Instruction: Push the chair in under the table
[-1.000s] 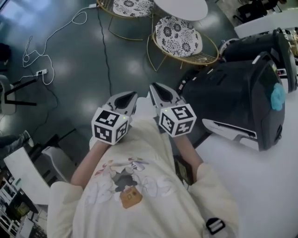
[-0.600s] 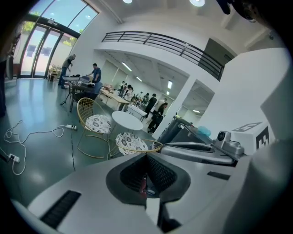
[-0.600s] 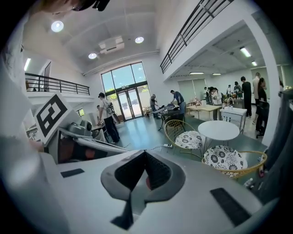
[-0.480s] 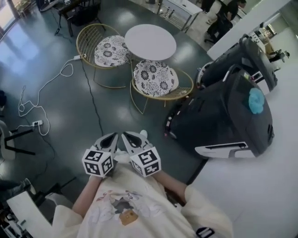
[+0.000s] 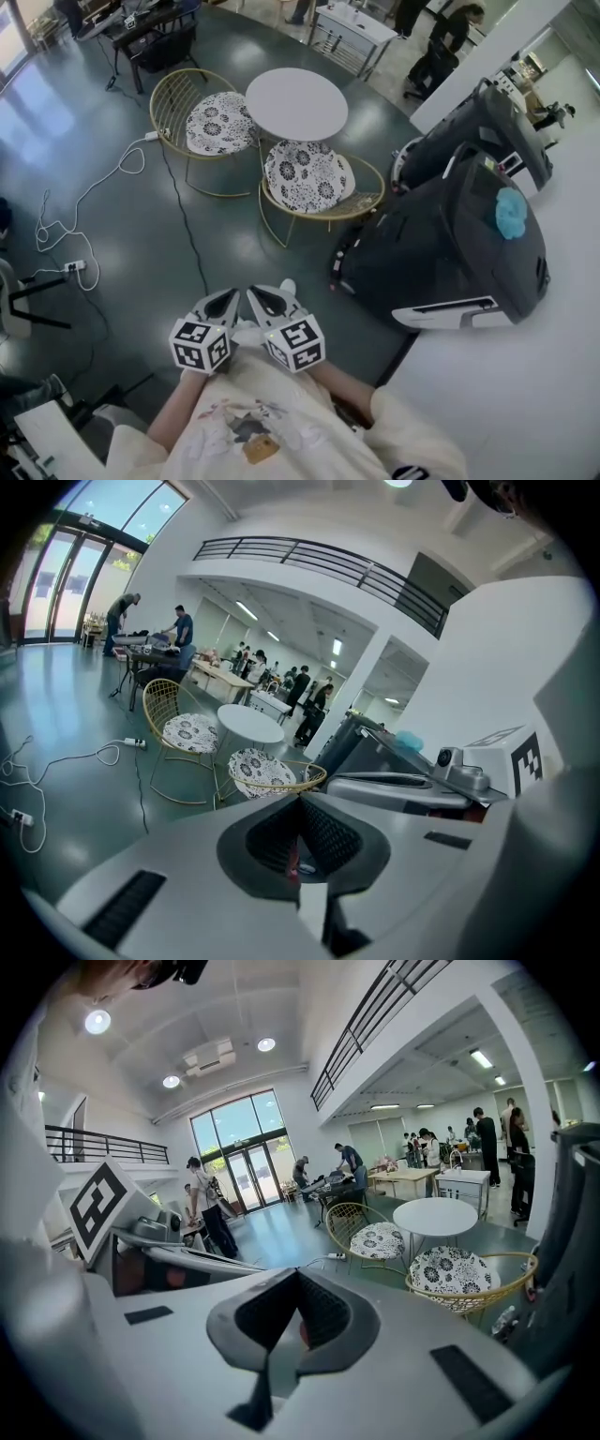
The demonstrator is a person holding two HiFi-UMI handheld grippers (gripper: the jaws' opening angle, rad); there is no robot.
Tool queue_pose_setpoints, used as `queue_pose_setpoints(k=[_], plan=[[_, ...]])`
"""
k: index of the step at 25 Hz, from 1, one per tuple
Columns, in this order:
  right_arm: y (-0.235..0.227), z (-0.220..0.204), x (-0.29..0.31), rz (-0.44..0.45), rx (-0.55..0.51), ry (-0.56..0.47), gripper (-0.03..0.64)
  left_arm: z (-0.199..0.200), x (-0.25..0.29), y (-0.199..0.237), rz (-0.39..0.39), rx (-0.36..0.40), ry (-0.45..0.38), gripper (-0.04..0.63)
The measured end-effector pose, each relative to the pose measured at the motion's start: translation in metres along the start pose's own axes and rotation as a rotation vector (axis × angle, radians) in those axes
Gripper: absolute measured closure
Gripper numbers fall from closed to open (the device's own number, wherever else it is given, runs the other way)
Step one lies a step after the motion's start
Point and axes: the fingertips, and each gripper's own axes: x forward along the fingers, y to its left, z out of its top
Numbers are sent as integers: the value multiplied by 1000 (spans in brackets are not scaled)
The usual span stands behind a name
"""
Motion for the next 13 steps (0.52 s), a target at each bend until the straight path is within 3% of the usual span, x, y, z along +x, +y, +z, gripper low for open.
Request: queue_pose_setpoints(k=[13], plan=[[5,-7,12,-1,73,18,609,-5,-10,13,0,-19,8,586]])
